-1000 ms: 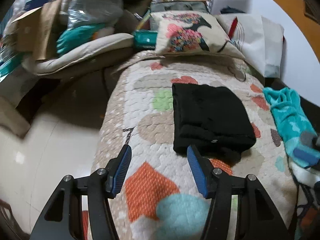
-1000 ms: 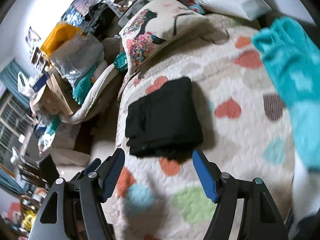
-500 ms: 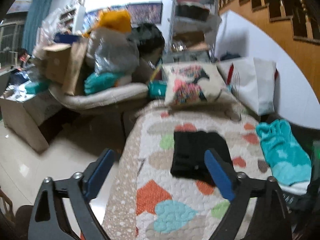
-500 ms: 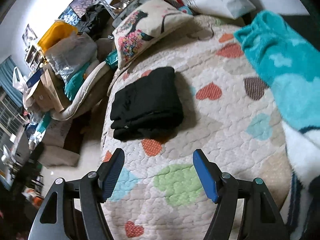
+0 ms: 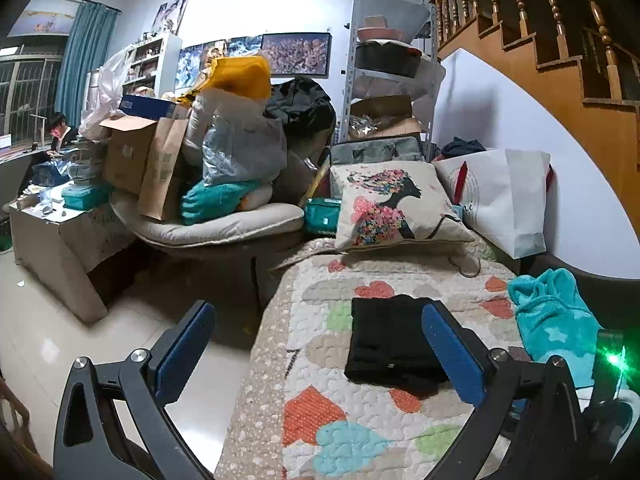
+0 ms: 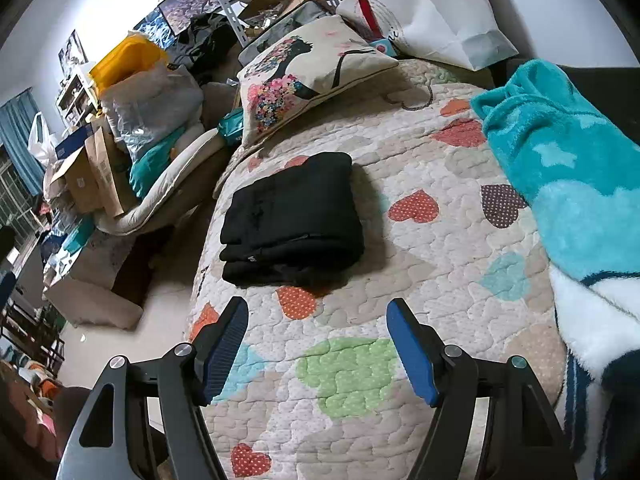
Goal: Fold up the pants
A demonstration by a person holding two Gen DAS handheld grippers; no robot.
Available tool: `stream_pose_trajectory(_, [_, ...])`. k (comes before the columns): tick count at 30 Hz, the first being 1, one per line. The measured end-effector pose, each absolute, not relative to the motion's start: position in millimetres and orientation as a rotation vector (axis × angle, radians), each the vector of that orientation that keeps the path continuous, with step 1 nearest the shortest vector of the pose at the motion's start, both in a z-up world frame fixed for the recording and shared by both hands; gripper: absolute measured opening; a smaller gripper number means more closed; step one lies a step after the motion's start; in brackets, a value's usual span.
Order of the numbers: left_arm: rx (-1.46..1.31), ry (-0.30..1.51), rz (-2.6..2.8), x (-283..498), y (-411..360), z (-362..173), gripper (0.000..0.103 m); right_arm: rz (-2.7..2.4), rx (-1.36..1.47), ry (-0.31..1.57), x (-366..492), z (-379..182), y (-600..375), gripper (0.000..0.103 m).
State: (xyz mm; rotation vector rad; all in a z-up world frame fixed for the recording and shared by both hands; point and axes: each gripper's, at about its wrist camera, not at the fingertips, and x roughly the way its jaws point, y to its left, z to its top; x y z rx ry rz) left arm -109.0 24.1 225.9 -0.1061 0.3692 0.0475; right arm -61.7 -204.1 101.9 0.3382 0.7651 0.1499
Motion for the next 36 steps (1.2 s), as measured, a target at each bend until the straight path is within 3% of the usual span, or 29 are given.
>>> stream_pose_trajectory(11, [-0.061,0.623,0.037,-88,12,192,0.103,0.148,0.276,0.764,-66,99,-194,0.077])
stream_pose_trajectory(36, [-0.029,0.715,-0.021,-82,-5,177,0.103,0.121,0.256,0.808,-64,88,-189,0.078])
